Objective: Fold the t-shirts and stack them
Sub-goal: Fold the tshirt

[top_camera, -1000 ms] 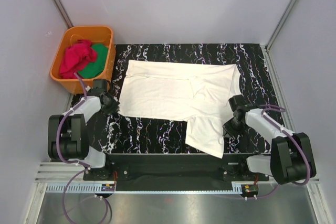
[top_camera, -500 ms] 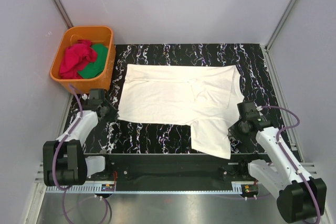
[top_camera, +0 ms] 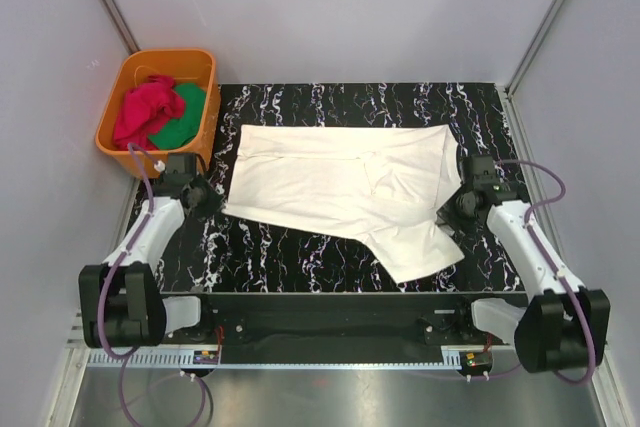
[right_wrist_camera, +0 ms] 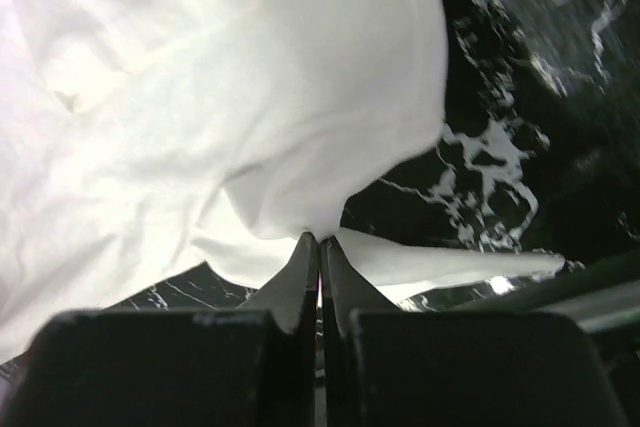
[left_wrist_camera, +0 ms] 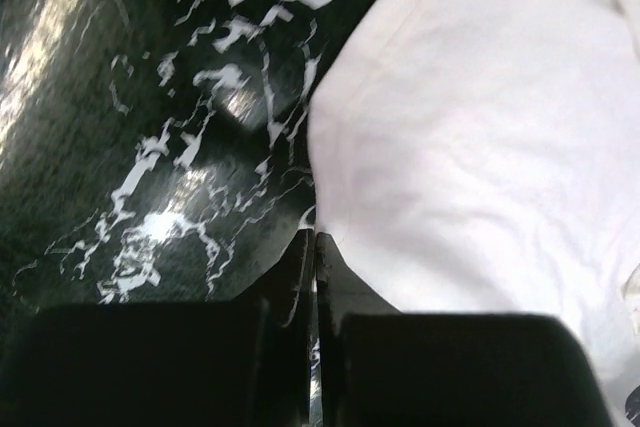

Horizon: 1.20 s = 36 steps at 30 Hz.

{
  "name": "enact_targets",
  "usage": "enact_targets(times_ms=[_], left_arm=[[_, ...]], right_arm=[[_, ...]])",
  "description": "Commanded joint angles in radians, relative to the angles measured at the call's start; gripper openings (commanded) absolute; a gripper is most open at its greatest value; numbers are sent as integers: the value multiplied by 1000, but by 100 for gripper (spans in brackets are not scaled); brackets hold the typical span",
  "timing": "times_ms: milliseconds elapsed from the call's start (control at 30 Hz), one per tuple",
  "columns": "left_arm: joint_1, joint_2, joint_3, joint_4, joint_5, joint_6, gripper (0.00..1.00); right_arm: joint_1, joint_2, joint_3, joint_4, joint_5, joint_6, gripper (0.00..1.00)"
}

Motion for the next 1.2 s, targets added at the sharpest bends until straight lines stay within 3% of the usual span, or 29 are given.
enact_targets(times_ms=[0, 300, 533, 833, 1167], left_arm=[[-7, 66, 118, 25, -1, 49, 0], [-21, 265, 307, 28, -13, 64, 0], [-21, 402, 441, 19, -16, 64, 0], [-21, 486, 519, 15, -33, 55, 0], [-21, 557, 634, -12, -39, 49, 0]], right_arm=[[-45, 86, 82, 160, -85, -139, 0], [-135, 327, 295, 244, -192, -257, 0], [-206, 427, 418, 251, -244, -270, 0], [-292, 568, 510, 280, -410, -274, 0], [-296, 668, 612, 288, -450, -256, 0]])
